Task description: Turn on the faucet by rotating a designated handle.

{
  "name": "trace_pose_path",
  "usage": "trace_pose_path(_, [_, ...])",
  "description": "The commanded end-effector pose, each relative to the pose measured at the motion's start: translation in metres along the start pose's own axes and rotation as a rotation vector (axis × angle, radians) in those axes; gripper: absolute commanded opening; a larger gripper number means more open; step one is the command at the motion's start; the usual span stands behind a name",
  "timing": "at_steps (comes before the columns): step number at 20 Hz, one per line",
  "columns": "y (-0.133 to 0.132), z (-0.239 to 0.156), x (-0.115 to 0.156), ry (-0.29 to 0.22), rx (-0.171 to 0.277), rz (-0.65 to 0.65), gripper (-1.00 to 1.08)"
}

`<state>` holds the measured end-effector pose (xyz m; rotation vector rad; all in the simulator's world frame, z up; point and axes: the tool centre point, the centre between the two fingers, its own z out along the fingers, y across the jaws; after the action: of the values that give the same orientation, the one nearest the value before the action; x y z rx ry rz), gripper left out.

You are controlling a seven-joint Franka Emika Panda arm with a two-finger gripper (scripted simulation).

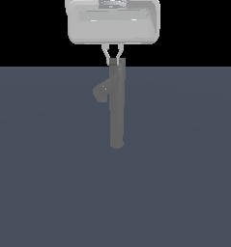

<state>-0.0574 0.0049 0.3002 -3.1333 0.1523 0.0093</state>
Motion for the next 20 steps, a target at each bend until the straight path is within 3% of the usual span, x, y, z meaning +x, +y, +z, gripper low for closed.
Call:
trace_pose_path(1, [0.038, -0.001, 0.012, 0.009, -0.003, 0.045, -1.0])
trace_pose_path(4, [0.051, -0.001, 0.015, 0.007, -0.004, 0.052, -1.0])
trace_pose_path(5, [0.017, 0.0, 0.005, -0.008, 0.001, 0.001, -1.0])
trace_pose_path(20, [0.061, -0.001, 0.055, 0.004, -0.004, 0.046, -1.0])
